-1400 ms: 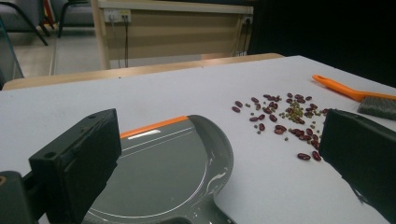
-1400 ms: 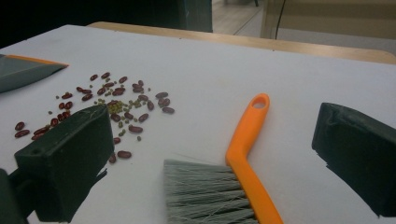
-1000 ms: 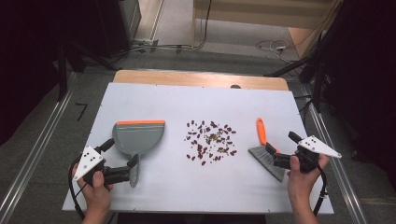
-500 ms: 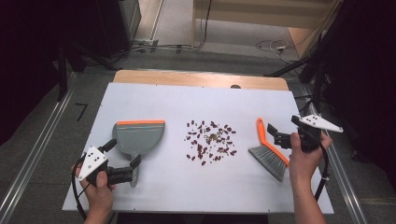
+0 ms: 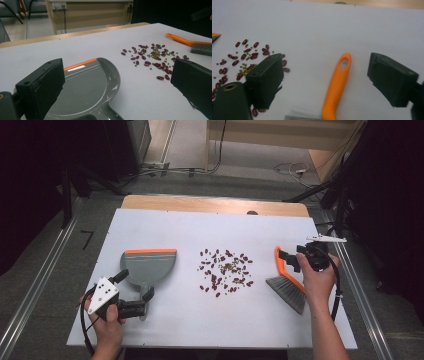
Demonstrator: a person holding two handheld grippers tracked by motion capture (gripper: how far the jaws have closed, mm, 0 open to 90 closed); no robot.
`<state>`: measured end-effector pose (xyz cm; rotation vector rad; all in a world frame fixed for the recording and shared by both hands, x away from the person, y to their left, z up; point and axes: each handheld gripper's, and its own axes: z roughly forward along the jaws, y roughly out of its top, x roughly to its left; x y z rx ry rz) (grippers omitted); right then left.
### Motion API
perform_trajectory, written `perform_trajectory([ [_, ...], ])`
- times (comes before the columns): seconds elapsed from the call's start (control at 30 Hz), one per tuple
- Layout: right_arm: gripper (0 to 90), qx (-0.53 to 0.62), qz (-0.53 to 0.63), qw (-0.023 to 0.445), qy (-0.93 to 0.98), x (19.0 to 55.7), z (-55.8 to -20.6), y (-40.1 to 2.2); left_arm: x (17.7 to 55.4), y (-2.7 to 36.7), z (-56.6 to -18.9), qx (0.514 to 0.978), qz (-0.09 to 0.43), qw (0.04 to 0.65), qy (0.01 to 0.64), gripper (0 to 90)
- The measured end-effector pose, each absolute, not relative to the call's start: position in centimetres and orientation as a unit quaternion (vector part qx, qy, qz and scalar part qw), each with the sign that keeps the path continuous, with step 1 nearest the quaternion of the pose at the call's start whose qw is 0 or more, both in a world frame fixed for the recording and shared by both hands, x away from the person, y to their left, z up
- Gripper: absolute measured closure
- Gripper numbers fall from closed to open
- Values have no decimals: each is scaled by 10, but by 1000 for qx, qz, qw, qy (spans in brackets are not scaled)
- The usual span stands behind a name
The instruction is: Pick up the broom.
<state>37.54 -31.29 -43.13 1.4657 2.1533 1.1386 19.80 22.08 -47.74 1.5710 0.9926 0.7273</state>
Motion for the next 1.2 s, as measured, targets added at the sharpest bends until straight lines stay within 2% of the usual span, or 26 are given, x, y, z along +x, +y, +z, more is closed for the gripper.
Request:
perform_trajectory([
  [0.03,236,510,396,149,749,375,-431,-313,198,220,-478,662,307,542,418,0],
  [0.07,298,516,389,138,751,378,-435,-314,198,220,-478,663,306,540,418,0],
  [0.17,379,526,378,130,751,379,-439,-316,198,220,-478,662,306,540,420,0],
  [0.23,434,540,359,145,747,380,-441,-315,198,220,-478,662,306,540,420,0],
  [0.4,469,555,321,148,753,383,-448,-312,198,220,-479,664,306,538,419,0],
  [0.47,485,564,319,133,750,386,-453,-313,198,219,-479,665,307,538,417,0],
  [0.57,531,560,324,127,752,385,-458,-313,198,219,-479,667,307,537,416,0],
  [0.6,575,560,316,133,754,383,-461,-310,198,219,-479,667,307,537,416,0],
  [0.87,601,555,269,139,775,384,-469,-302,197,220,-478,666,308,537,416,0],
  [0.93,629,572,273,110,766,384,-473,-301,197,220,-478,666,309,537,416,0],
  [1.2,648,586,234,98,770,384,-479,-293,197,218,-478,669,309,536,412,0],
])
